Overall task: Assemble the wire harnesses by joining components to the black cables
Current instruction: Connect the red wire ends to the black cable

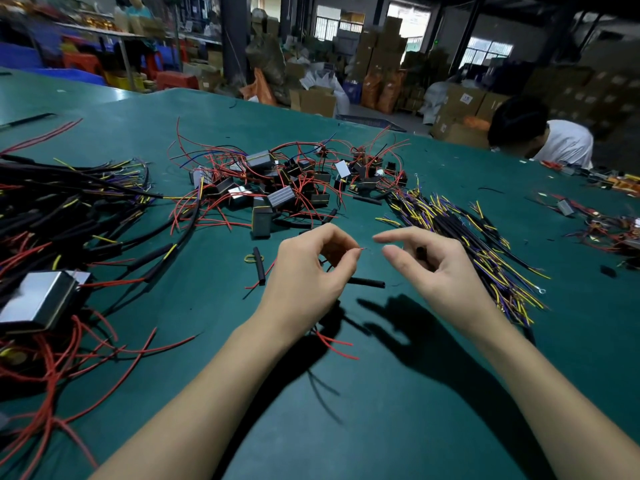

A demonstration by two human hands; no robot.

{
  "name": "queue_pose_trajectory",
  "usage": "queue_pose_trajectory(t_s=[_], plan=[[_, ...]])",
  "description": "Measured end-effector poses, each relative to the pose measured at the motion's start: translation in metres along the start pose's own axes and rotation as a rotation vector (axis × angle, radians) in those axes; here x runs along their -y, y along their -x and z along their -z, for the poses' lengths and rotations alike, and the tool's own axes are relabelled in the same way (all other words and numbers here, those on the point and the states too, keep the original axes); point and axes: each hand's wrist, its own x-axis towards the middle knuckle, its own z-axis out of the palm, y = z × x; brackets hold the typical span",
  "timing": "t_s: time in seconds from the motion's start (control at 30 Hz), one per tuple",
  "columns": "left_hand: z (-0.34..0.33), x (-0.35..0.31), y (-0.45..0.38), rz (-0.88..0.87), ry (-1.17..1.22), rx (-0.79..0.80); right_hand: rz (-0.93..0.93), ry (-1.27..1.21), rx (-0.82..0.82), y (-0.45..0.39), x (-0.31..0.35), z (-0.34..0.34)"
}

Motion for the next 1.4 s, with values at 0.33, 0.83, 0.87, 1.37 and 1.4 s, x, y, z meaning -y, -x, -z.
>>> queue_pose_trajectory(t_s=[0.33,0.83,0.87,1.37,1.4], plan=[[0.001,-0.001,0.001,-0.017,-0.046,0.036,0.137,0.167,0.050,-0.006,0.008,-0.001],[-0.004,-0.003,0.002,0.161,0.057,0.120,0.606,0.769,0.083,-0.007,-0.005,0.005],[-0.005,-0.003,0.003,0.161,0.055,0.115,0.603,0.766,0.076,-0.007,-0.006,0.006],[-0.004,-0.002,0.003,0.222,0.113,0.016,-0.391,-0.618,-0.175,-0.011,0.004,0.004],[-0.004,-0.002,0.003,0.219,0.115,0.018,-0.411,-0.676,-0.176,-0.010,0.004,0.002]])
